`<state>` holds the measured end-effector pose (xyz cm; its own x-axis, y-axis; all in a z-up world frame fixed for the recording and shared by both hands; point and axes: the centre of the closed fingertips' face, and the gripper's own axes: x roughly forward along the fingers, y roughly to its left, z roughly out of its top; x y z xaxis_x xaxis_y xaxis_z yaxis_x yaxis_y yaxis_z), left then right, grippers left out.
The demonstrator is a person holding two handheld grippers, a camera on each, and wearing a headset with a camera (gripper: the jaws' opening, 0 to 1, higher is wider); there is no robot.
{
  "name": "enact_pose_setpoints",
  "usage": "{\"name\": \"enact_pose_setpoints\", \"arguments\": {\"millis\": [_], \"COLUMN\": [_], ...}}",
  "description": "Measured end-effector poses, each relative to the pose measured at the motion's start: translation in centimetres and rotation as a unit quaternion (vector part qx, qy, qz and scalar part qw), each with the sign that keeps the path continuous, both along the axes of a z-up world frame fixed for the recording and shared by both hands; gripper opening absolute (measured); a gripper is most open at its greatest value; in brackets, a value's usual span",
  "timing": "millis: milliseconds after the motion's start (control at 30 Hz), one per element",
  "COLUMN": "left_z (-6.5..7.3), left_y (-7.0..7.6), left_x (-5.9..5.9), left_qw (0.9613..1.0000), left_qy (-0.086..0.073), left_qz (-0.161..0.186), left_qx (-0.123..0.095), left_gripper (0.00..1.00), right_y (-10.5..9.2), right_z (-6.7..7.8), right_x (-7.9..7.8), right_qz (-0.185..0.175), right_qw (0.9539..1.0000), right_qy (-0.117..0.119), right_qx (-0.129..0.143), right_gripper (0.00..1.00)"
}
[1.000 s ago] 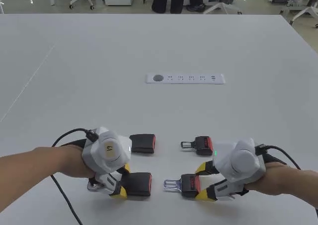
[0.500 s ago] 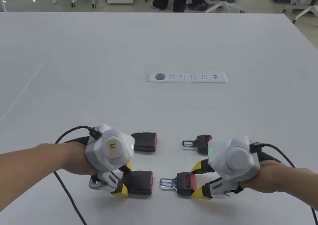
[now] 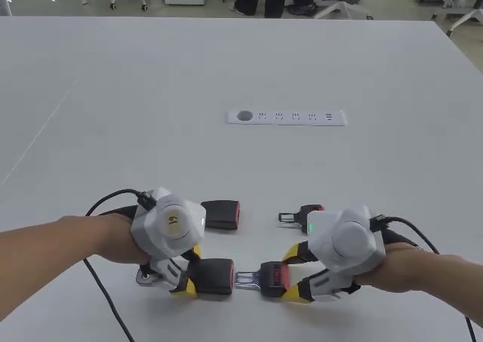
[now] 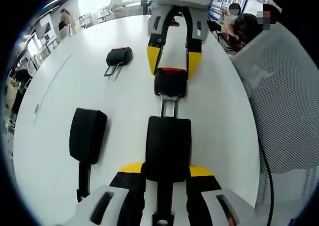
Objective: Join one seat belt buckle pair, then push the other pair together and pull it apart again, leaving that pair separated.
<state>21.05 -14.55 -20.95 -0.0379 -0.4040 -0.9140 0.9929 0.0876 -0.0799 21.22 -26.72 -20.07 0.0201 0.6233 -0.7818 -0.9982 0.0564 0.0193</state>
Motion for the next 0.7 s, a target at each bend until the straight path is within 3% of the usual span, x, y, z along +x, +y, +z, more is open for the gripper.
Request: {"name": "enact_pose_setpoints", "arguments": {"millis": [700], "left_z": [-0.2], "left_y": [0.1], "left_x": [0.1], "left_qw": [1.0000], "left_qy": [0.002], "left_qz": [0.002], "left_qx": [-0.003], "left_gripper": [0.32], "right_y": [1.8], "right_z": [0.0], "right_x": [0.0], "right_qz": [-0.002], "right_qw": [0.9999], "right_qy": [-0.001], "right_qx": [0.011], "right_gripper": [0.30]}}
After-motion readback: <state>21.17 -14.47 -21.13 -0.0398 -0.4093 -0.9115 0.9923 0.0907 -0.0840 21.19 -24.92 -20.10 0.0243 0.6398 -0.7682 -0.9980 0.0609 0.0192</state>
